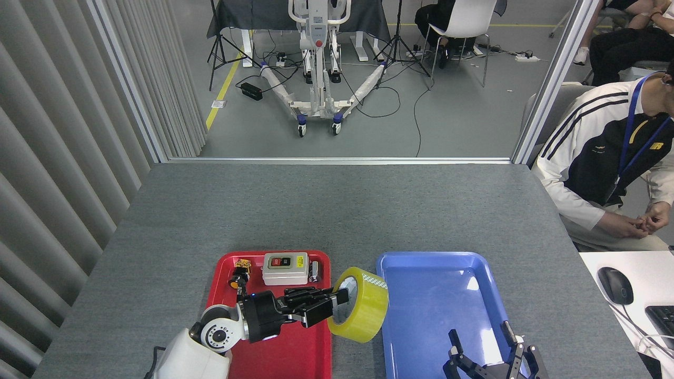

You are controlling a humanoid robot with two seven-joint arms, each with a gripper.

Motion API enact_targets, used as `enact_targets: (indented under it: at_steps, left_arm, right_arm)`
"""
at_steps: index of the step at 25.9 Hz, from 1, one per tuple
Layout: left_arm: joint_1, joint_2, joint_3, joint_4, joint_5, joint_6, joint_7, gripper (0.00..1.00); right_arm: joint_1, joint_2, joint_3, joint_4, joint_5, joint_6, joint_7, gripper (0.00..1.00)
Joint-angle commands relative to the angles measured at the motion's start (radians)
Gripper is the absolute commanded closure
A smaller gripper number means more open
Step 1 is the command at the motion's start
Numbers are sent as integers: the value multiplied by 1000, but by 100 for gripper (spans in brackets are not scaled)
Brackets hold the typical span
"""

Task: Place and move tape with both arms
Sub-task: 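Lift the tape roll with the left gripper toward the blue tray, then bring the right gripper to the tape and take it from the left gripper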

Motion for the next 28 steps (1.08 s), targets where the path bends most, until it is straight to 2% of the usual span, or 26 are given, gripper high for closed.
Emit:
enact_targets:
  at_steps: [1, 4, 7, 13, 22, 23, 28]
  left_arm:
    - [0, -15, 2, 3, 5, -1, 35, 100]
    - [0, -15, 2, 5, 17, -1, 46, 100]
    - [0, -15, -3, 5, 18, -1, 47, 100]
    - [8, -13, -73, -5, 18, -1, 47, 100]
    - [23, -15, -87, -11, 18, -1, 47, 100]
    - [23, -15, -96, -11, 18, -1, 47, 100]
    - [39, -27, -113, -11, 17, -1, 47, 100]
  right_arm:
    - [5, -9, -18, 1, 0, -205, -74, 0]
    - [4, -13, -17, 1, 0, -376, -77, 0]
    - [1, -17, -11, 3, 2, -477, -80, 0]
    - [-48, -40, 87, 18, 14, -482, -80, 0]
    - [-84, -40, 170, 46, 33, -455, -78, 1]
    - [-84, -38, 176, 47, 33, -448, -78, 3]
    - [-84, -35, 184, 47, 40, -446, -78, 30]
